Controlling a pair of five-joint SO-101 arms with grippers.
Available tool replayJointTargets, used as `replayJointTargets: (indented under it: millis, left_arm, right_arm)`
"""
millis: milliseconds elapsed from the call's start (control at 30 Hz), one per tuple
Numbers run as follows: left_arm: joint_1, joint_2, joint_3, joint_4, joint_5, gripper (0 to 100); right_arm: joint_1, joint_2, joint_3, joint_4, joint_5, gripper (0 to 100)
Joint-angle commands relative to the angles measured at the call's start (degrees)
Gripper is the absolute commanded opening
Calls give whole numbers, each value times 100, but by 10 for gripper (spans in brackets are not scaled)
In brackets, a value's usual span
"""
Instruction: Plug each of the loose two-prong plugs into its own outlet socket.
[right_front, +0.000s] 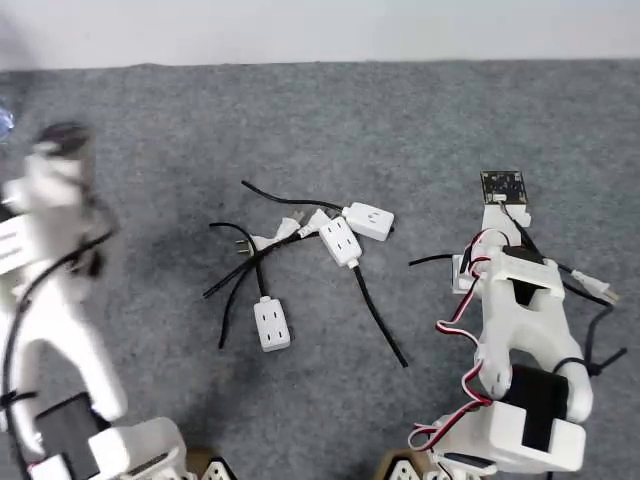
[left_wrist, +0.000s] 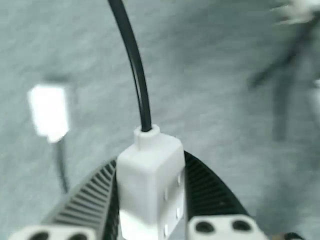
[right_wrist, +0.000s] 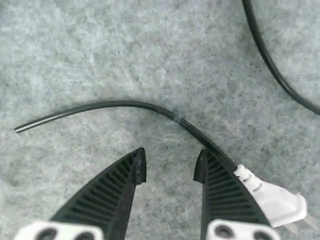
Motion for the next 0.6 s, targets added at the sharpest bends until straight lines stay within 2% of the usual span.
replayJointTargets:
  millis: [0, 100, 233, 300, 433, 500, 567]
  left_arm:
    - [-1363, -255, 251, -1029, -598, 12]
    - [-1829, -255, 716, -1943, -677, 13]
    - [-2127, -255, 1358, -2927, -677, 19]
    - [-2215, -264, 1473, -2954, -659, 94]
    - [-2338, -273, 1464, -2998, -536, 354]
    - [-2338, -273, 1455, -3059, -607, 401]
    - [-2338, -273, 1473, -3200, -624, 397]
  right_arm:
    - [-4, -31, -70, -101, 0, 173]
    - [-4, -31, -70, -101, 0, 173]
    - [-4, -31, -70, -101, 0, 173]
    - [-4, -31, -70, -101, 0, 173]
    - [-66, -31, -70, -101, 0, 173]
    - [-75, -31, -70, -101, 0, 173]
    - [-75, -31, -70, -101, 0, 173]
